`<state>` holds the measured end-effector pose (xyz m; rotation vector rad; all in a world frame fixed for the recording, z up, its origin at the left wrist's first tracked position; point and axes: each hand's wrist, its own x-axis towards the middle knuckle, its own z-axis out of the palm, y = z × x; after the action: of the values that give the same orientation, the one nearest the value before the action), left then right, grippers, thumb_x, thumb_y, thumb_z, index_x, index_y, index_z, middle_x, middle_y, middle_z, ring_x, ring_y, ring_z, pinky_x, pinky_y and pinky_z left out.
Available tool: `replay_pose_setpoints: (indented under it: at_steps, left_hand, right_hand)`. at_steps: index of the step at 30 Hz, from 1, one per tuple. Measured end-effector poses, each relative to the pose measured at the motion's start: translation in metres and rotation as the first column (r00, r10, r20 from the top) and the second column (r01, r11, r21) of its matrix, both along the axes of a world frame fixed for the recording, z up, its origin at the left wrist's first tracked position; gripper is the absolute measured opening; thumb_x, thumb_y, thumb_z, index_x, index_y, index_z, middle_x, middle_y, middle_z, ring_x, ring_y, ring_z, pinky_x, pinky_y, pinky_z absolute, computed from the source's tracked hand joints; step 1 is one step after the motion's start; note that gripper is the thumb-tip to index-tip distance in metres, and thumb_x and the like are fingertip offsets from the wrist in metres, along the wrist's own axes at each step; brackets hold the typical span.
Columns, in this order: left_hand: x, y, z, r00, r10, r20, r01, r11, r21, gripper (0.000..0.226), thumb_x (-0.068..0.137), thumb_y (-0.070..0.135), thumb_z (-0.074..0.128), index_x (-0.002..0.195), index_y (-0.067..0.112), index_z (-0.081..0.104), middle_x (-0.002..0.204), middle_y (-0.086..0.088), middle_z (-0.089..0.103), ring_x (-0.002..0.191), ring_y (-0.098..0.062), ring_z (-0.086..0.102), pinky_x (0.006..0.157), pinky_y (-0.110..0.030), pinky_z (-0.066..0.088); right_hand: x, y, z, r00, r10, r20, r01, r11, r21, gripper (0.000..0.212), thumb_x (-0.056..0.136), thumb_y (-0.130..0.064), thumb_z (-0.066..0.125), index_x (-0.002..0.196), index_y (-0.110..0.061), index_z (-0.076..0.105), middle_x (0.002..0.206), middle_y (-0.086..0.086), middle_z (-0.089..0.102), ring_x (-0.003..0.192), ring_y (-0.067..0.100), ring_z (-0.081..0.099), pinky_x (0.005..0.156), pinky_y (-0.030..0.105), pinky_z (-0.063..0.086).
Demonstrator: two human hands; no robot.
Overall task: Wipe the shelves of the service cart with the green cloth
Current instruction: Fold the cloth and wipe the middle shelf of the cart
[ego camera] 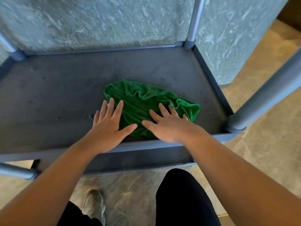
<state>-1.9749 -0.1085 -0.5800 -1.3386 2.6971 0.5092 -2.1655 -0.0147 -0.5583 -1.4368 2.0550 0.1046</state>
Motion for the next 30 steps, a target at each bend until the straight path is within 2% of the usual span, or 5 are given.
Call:
replay_pose_setpoints:
  at_steps: [6,11,16,24,30]
  left_hand:
    - [-0.002,0.0,-0.006,0.988,-0.155,0.023,0.156,0.983,-0.094,0.128,0.054,0.104,0.008,0.155,0.03,-0.021,0.162,-0.001,-0.029,0.148,-0.023,-0.028,0.119,-0.043,-0.011]
    - [-0.004,0.0,-0.012,0.999,-0.048,-0.027,0.045,0.993,-0.109,0.139,0.044,0.109,0.012,0.155,0.031,-0.021,0.165,-0.001,-0.023,0.15,-0.022,-0.025,0.121,-0.05,-0.008]
    - [-0.004,0.008,-0.01,0.989,-0.006,-0.146,-0.016,0.988,-0.152,0.127,0.058,0.103,-0.001,0.154,0.022,-0.024,0.165,-0.002,-0.021,0.15,-0.018,-0.025,0.122,-0.048,-0.008]
    - [-0.001,0.012,-0.009,0.973,-0.038,-0.227,0.003,0.988,-0.154,0.116,0.066,0.098,-0.002,0.153,0.024,-0.024,0.164,0.0,-0.023,0.146,-0.016,-0.033,0.117,-0.043,-0.019]
    - [0.0,0.009,-0.01,0.985,0.032,-0.168,-0.049,0.994,-0.098,0.115,0.065,0.098,-0.004,0.154,0.028,-0.022,0.164,0.001,-0.023,0.146,-0.018,-0.033,0.12,-0.049,-0.014]
  right_hand:
    - [-0.001,-0.032,0.005,0.977,0.1,-0.189,-0.147,0.956,-0.255,0.051,0.105,-0.043,0.035,0.153,-0.024,0.034,0.156,0.011,0.034,0.143,0.036,0.031,0.114,0.055,0.029]
    - [-0.002,-0.047,-0.023,0.97,0.11,-0.215,-0.16,0.959,-0.232,0.083,0.088,-0.083,0.027,0.158,-0.042,0.01,0.168,-0.003,-0.003,0.154,0.025,-0.01,0.117,0.065,-0.006]
    - [0.005,-0.03,-0.022,0.932,0.266,-0.247,-0.299,0.948,-0.106,0.099,0.078,-0.091,0.028,0.156,-0.044,-0.01,0.165,0.003,-0.024,0.15,0.028,-0.025,0.114,0.069,-0.012]
    - [0.03,-0.045,-0.023,0.813,0.541,-0.214,-0.579,0.788,-0.208,0.087,0.076,-0.078,0.017,0.156,-0.045,0.007,0.168,-0.003,-0.009,0.154,0.02,-0.011,0.119,0.062,-0.008]
    - [0.005,-0.025,-0.024,0.936,0.3,-0.182,-0.332,0.925,-0.184,0.077,0.091,-0.079,0.021,0.157,-0.045,-0.001,0.167,-0.012,-0.012,0.152,0.016,-0.018,0.119,0.06,-0.012]
